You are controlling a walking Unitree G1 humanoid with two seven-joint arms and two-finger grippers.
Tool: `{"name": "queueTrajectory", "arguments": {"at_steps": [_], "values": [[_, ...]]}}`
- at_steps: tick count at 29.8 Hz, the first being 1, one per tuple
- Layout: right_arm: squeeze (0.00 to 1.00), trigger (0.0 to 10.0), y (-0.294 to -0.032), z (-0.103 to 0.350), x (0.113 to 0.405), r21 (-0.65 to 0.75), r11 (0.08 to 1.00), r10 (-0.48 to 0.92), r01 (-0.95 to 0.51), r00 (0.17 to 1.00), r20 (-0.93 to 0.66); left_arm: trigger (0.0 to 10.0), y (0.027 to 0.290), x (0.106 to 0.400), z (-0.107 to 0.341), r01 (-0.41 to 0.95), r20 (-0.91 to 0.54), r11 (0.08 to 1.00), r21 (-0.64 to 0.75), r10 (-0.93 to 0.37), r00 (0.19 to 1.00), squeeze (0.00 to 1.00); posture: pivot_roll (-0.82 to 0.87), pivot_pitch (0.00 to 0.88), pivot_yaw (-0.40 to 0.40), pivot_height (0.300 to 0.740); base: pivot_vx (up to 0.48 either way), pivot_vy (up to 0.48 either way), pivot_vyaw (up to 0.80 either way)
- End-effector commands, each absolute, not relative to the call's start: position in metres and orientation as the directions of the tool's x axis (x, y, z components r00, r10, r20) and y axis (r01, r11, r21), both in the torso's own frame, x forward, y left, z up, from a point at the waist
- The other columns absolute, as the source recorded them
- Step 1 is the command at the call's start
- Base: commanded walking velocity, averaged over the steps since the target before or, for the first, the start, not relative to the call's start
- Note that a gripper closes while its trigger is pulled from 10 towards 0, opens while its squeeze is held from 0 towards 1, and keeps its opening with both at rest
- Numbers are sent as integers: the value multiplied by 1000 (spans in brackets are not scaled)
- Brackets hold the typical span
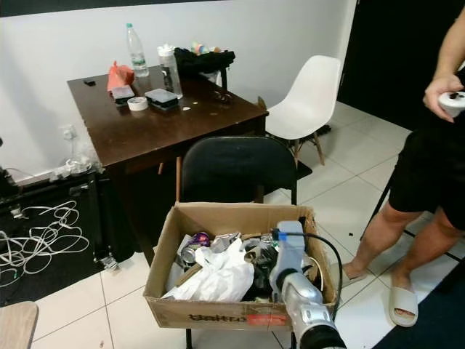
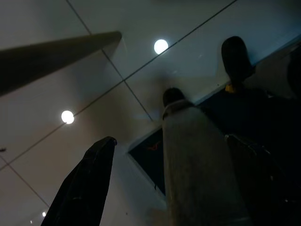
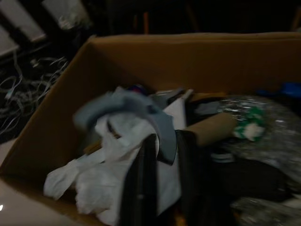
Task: Picking trash to rubbish bin
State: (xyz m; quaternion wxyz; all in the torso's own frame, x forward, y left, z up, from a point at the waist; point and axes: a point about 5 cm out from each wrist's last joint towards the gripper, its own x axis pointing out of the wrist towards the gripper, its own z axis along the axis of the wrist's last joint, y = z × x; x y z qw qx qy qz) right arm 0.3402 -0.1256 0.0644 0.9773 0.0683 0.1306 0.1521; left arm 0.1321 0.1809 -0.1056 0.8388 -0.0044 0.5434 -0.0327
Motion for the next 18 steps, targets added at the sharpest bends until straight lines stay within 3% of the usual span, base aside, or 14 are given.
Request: {"name": "queueTrajectory", "arguments": {"at_steps": [1,9,14,15,16,17,18], "values": [[1000,10000,-123,57,336,175,939,333,-295,905,-264,10000,181,126,-108,51,-919,998,-41,-58,390,0,-207,93,47,740,0,0,0],[1000,10000,-145,56,337,119,977,202,-176,943,-266,10000,180,122,-109,48,-923,998,-44,-59,381,0,-213,93,49,740,0,0,0],[1000,10000,-178,61,339,92,996,40,-18,969,-243,10000,180,123,-108,49,-921,998,-43,-59,385,0,-216,92,48,740,0,0,0],[894,10000,-195,61,337,61,997,-35,52,967,-251,10000,180,125,-108,48,-920,998,-44,-60,388,0,-216,91,48,740,0,0,0],[894,10000,-195,61,337,61,997,-35,52,967,-251,10000,180,125,-108,48,-920,998,-44,-60,388,0,-216,91,48,740,0,0,0],[110,10000,-215,58,333,28,990,-123,135,956,-266,10000,180,126,-108,46,-919,998,-46,-60,391,0,-216,90,47,740,0,0,0],[110,10000,-215,58,333,28,990,-123,135,956,-266,10000,180,126,-108,46,-919,998,-46,-60,391,0,-216,90,47,740,0,0,0]]}}
